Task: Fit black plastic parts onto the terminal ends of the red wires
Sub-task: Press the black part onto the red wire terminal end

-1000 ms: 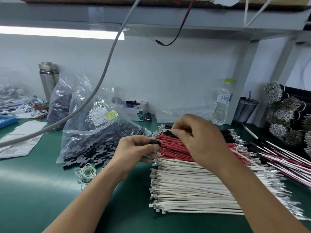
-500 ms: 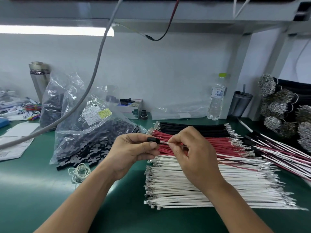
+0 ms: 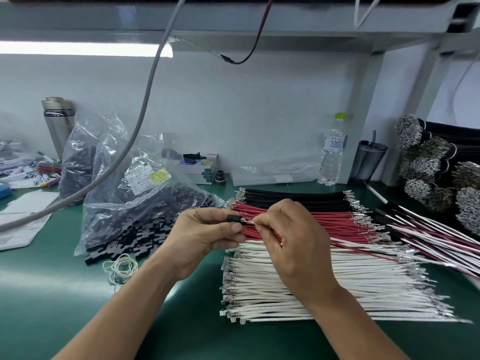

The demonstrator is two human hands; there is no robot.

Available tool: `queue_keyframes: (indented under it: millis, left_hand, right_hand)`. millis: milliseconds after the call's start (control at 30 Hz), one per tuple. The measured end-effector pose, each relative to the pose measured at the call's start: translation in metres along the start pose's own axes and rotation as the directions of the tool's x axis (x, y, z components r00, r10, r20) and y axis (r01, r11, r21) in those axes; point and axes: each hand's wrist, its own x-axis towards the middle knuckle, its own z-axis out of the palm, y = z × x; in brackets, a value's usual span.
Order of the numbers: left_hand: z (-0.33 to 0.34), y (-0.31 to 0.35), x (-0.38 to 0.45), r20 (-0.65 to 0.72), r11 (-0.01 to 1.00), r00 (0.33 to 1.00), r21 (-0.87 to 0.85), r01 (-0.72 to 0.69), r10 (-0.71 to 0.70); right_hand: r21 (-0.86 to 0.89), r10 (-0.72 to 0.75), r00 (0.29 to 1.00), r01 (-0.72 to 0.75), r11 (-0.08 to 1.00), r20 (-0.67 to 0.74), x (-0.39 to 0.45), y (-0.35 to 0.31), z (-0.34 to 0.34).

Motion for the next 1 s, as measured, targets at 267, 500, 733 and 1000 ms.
queue_keyframes:
  millis: [267,500,733,1000]
  left_hand:
    - [-0.001,-0.001,-0.001,0.016,0.989,1.0,0.146,-0.026,0.024]
    - [0.002,-0.005,-0.001,0.005,0.919,0.997,0.387,-0.074,0.078]
    - [0.004,-0.007,0.001,0.032,0.858,0.99,0.495,-0.136,0.138]
    - [0.0,-0.002,0.001,0.0,0.937,0.998,0.344,-0.063,0.067]
  right_hand:
    - [0.084,0.041,0.995,-0.049,0.995,0.087,-0.001,0.0,0.002]
    - [0.066,0.087,0.979,-0.101,0.993,0.184,-0.004,0.0,-0.001]
    - [0.058,0.149,0.96,-0.167,0.984,0.235,0.001,-0.006,0.0]
    - [0.128,0.216,0.932,-0.262,0.956,0.292,-0.003,0.012,-0.013]
